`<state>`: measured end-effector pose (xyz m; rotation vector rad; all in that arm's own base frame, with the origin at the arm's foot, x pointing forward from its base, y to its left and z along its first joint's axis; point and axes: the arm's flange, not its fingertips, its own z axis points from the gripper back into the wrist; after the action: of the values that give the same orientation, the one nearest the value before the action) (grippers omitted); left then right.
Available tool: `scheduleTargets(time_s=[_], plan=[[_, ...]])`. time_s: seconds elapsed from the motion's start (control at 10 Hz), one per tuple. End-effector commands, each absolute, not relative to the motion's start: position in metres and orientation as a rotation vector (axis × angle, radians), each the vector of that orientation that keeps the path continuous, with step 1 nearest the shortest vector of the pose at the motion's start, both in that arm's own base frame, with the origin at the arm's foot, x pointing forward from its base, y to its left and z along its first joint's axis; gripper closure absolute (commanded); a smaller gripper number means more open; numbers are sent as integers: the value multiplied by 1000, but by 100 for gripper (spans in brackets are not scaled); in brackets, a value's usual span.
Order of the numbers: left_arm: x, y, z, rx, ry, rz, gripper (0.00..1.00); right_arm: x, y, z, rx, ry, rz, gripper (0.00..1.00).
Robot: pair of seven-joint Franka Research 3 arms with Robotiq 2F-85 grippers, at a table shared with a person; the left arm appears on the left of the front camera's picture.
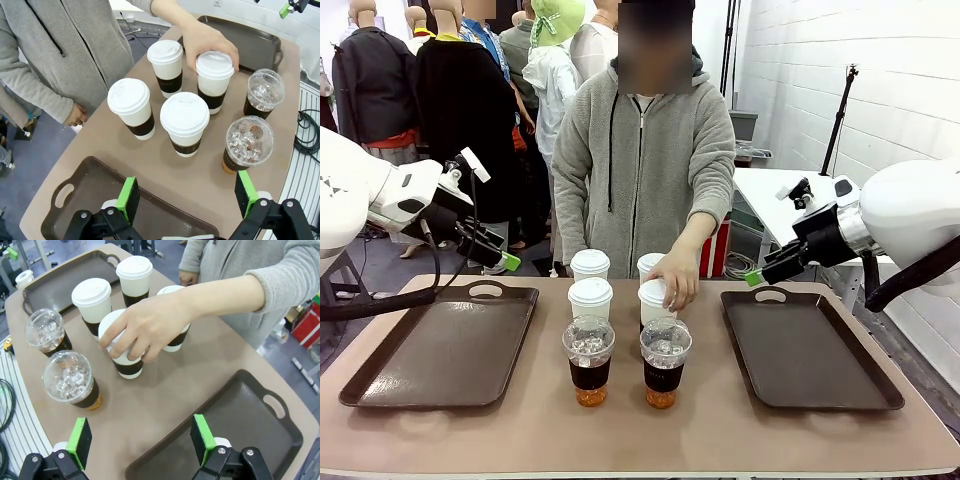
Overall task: Distribute the coffee onto the tray.
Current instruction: Pick up one iced Americano and place it on the right Handle tray.
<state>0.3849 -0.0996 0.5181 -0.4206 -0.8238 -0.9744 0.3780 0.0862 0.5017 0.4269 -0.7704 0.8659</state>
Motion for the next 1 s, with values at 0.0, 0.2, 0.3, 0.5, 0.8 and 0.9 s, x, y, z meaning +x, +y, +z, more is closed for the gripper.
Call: scheduleTargets(time_s=[0.0,0.2,0.3,0.5,0.8,0.9], plan=[[389,-98,517,-431,-833,-996,0,382,86,499,448,-781,879,0],[389,-98,517,-431,-833,-996,0,382,86,499,448,-781,879,0],[389,-98,517,-431,-833,-996,0,382,86,499,448,-781,879,0],[389,-98,517,-431,-833,-996,0,377,85,497,439,-767,879,0],[389,-98,517,-431,-833,-996,0,380,85,481,507,-767,1005,0],[389,-98,517,-431,-833,-996,0,381,84,475,535,-760,1048,0]])
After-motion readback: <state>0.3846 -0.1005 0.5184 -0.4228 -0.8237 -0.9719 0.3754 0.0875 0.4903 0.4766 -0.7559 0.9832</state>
